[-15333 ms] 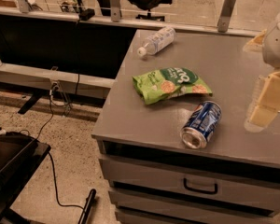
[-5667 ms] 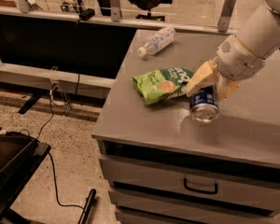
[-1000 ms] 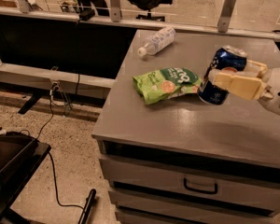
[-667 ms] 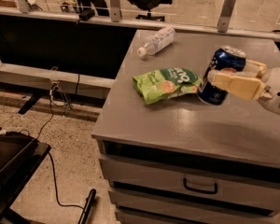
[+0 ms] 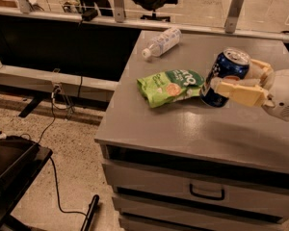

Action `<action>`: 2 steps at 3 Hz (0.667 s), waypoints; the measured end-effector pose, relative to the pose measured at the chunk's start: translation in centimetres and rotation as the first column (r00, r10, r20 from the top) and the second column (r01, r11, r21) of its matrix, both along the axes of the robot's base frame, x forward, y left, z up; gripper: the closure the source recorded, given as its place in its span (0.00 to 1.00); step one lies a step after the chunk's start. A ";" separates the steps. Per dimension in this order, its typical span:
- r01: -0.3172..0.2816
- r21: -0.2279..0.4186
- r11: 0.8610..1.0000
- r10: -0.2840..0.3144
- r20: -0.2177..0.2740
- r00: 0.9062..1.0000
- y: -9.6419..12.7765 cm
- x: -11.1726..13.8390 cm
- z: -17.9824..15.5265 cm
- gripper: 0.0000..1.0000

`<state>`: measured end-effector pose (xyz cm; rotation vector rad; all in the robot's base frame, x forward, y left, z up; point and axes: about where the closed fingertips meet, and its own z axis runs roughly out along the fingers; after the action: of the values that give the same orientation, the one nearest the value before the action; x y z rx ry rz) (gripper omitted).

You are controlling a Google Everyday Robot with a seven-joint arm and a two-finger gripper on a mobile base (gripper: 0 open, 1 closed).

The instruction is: Place pepsi can upright

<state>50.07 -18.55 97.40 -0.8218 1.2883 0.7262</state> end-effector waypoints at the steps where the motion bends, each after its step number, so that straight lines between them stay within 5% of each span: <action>1: -0.004 -0.120 0.993 0.016 0.100 0.995 0.4 -0.1 -0.5 1.00; 2: -0.002 -0.140 0.990 0.019 0.116 0.993 0.5 0.0 -0.7 1.00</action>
Offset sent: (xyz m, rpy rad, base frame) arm -0.0005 0.0037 -0.0046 -0.0998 -0.0863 0.0091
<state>50.03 -18.02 96.70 -0.9711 1.2401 0.5920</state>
